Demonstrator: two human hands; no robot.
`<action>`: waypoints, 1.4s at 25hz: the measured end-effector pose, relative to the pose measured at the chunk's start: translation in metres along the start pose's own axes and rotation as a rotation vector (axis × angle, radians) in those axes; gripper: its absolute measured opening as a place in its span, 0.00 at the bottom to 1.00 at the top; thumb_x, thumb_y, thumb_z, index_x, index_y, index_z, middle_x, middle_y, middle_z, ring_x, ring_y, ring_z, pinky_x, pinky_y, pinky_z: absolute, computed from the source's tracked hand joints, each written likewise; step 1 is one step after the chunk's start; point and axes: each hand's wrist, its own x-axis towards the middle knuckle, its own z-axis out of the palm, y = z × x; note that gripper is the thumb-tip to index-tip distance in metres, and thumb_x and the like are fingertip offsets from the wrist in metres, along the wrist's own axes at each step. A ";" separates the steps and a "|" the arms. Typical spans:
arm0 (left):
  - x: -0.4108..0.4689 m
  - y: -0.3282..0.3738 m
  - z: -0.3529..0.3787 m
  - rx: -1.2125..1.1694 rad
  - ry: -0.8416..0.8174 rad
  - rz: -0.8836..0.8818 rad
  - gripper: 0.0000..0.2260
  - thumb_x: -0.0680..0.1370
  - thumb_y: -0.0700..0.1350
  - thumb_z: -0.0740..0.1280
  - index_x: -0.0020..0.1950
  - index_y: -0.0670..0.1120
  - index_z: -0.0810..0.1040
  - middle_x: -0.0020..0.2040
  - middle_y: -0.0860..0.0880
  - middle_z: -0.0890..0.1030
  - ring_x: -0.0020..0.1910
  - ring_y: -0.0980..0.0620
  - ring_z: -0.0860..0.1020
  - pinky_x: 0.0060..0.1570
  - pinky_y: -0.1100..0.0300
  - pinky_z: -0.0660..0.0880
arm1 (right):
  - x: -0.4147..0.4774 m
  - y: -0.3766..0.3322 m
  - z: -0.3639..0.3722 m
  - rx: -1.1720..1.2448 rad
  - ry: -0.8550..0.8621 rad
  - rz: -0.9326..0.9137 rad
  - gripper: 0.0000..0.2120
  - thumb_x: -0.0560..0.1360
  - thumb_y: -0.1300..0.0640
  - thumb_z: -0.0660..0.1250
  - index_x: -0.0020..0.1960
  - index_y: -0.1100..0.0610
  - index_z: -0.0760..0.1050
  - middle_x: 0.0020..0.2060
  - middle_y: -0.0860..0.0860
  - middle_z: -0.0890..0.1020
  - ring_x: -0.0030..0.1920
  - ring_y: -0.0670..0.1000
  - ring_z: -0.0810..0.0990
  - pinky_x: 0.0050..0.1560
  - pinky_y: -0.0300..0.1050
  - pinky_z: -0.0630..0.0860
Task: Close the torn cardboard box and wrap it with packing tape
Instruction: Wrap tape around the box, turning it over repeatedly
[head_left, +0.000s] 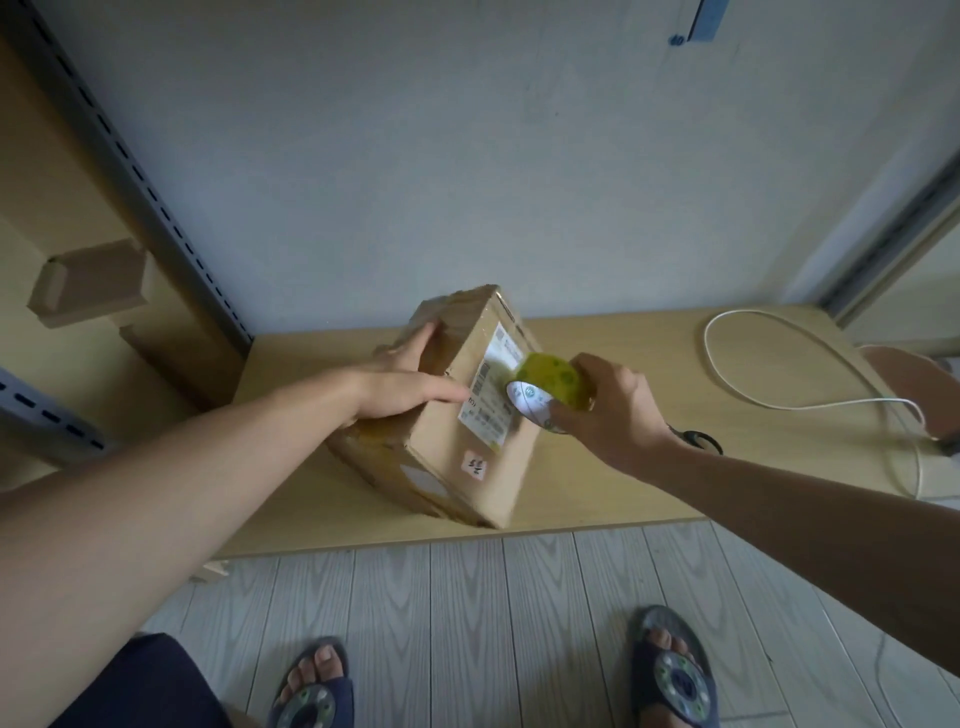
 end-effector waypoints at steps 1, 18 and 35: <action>-0.002 -0.008 0.000 -0.158 -0.070 0.028 0.48 0.71 0.64 0.73 0.81 0.63 0.44 0.79 0.49 0.65 0.73 0.47 0.69 0.69 0.50 0.69 | 0.004 -0.004 -0.003 0.001 0.029 -0.014 0.15 0.67 0.50 0.73 0.33 0.49 0.65 0.27 0.46 0.70 0.29 0.48 0.66 0.28 0.38 0.62; 0.003 -0.013 0.092 0.448 0.575 -0.009 0.40 0.80 0.66 0.50 0.82 0.43 0.42 0.78 0.41 0.60 0.71 0.42 0.67 0.61 0.47 0.71 | 0.026 -0.031 0.017 -0.046 -0.025 -0.157 0.06 0.68 0.58 0.70 0.39 0.53 0.72 0.30 0.49 0.75 0.30 0.50 0.69 0.31 0.45 0.69; 0.004 -0.016 0.091 0.481 0.546 0.047 0.32 0.81 0.64 0.48 0.80 0.55 0.43 0.72 0.42 0.64 0.66 0.40 0.69 0.58 0.47 0.72 | -0.007 0.007 -0.057 -0.287 -0.158 -0.013 0.09 0.65 0.53 0.72 0.35 0.47 0.71 0.31 0.47 0.77 0.35 0.51 0.77 0.34 0.46 0.75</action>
